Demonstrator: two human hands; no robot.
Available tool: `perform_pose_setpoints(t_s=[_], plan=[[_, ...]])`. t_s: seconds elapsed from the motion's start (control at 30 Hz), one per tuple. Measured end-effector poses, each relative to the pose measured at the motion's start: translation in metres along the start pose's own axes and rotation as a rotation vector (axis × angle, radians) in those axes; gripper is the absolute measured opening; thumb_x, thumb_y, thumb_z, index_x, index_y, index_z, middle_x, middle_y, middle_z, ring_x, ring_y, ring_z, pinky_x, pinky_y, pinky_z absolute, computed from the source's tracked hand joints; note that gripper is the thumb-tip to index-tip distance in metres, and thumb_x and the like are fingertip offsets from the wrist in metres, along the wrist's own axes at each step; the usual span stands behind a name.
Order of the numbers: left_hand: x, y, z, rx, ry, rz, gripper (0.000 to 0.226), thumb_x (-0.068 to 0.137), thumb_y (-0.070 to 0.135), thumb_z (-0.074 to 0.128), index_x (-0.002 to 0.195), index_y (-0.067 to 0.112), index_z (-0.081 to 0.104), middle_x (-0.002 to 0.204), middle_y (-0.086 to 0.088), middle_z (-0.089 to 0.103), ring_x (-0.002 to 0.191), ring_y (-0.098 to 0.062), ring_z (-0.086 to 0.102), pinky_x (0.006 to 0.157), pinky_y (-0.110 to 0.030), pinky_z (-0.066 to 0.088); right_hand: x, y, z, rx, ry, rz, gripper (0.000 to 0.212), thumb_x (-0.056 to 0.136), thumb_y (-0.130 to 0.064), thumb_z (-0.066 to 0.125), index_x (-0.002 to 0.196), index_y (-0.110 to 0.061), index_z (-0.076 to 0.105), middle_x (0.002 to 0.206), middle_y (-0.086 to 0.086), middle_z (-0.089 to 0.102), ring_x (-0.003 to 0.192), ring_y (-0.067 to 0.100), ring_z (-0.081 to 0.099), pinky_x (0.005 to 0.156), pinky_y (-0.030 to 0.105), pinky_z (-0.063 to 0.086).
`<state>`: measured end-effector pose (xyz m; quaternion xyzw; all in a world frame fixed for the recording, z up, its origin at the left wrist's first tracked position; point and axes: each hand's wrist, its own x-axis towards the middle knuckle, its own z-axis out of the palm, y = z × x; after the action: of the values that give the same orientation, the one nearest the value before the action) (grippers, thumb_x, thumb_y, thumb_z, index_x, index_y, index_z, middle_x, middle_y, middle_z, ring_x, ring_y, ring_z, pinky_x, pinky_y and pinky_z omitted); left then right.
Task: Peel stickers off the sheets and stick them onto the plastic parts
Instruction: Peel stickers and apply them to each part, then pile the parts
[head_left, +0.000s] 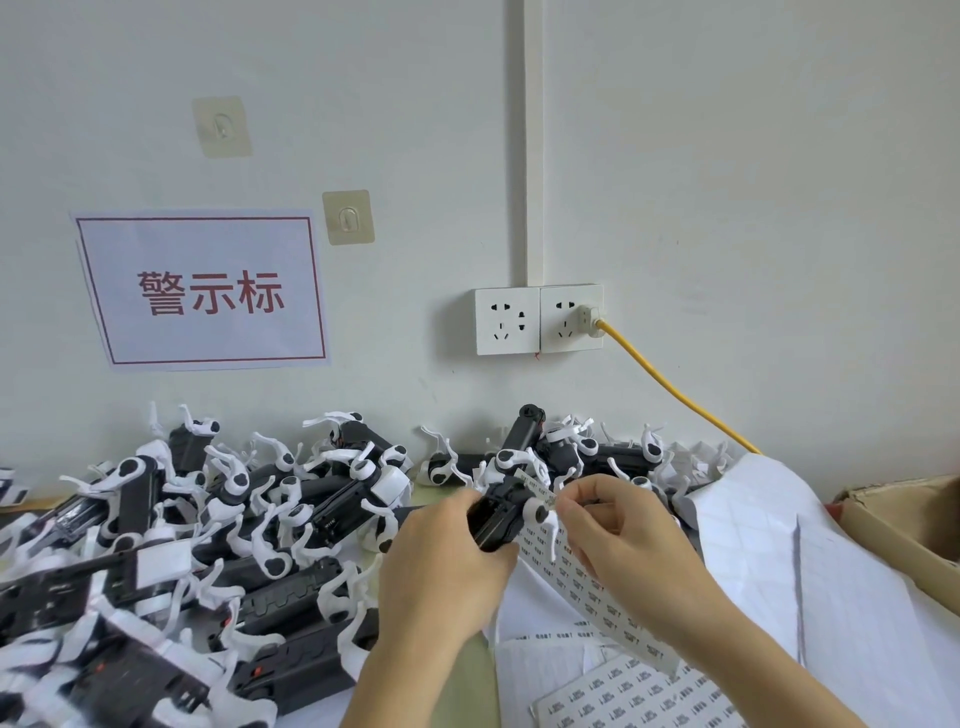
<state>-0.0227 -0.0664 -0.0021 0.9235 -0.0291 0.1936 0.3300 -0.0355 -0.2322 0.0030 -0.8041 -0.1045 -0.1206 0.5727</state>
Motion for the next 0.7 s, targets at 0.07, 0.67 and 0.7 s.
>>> perform_pose_setpoints(t_s=[0.07, 0.67, 0.7], plan=[[0.000, 0.005, 0.000, -0.215, -0.021, -0.061, 0.019, 0.074, 0.042, 0.075, 0.087, 0.036, 0.063, 0.073, 0.017, 0.068, 0.068, -0.001, 0.063, 0.061, -0.024, 0.050, -0.001, -0.001, 0.000, 0.023, -0.021, -0.021, 0.018, 0.101, -0.025, 0.053, 0.088, -0.016, 0.063, 0.054, 0.002, 0.045, 0.050, 0.016, 0.031, 0.045, 0.023, 0.026], [0.000, 0.017, 0.004, -0.826, -0.184, -0.104, 0.053, 0.081, 0.019, 0.080, 0.111, 0.057, 0.059, 0.095, -0.002, 0.076, 0.080, -0.025, 0.074, 0.071, -0.034, 0.057, -0.001, -0.001, 0.001, -0.017, 0.042, -0.203, 0.018, 0.100, -0.019, 0.057, 0.083, -0.017, 0.063, 0.046, -0.004, 0.043, 0.041, 0.007, 0.026, 0.042, 0.014, 0.023], [0.001, 0.017, 0.004, -0.837, -0.178, -0.108, 0.054, 0.081, 0.018, 0.080, 0.111, 0.057, 0.060, 0.095, -0.002, 0.076, 0.081, -0.027, 0.074, 0.071, -0.035, 0.058, -0.001, -0.001, 0.001, -0.025, 0.043, -0.205, 0.018, 0.100, -0.019, 0.057, 0.083, -0.017, 0.063, 0.046, -0.003, 0.043, 0.040, 0.007, 0.026, 0.042, 0.014, 0.023]])
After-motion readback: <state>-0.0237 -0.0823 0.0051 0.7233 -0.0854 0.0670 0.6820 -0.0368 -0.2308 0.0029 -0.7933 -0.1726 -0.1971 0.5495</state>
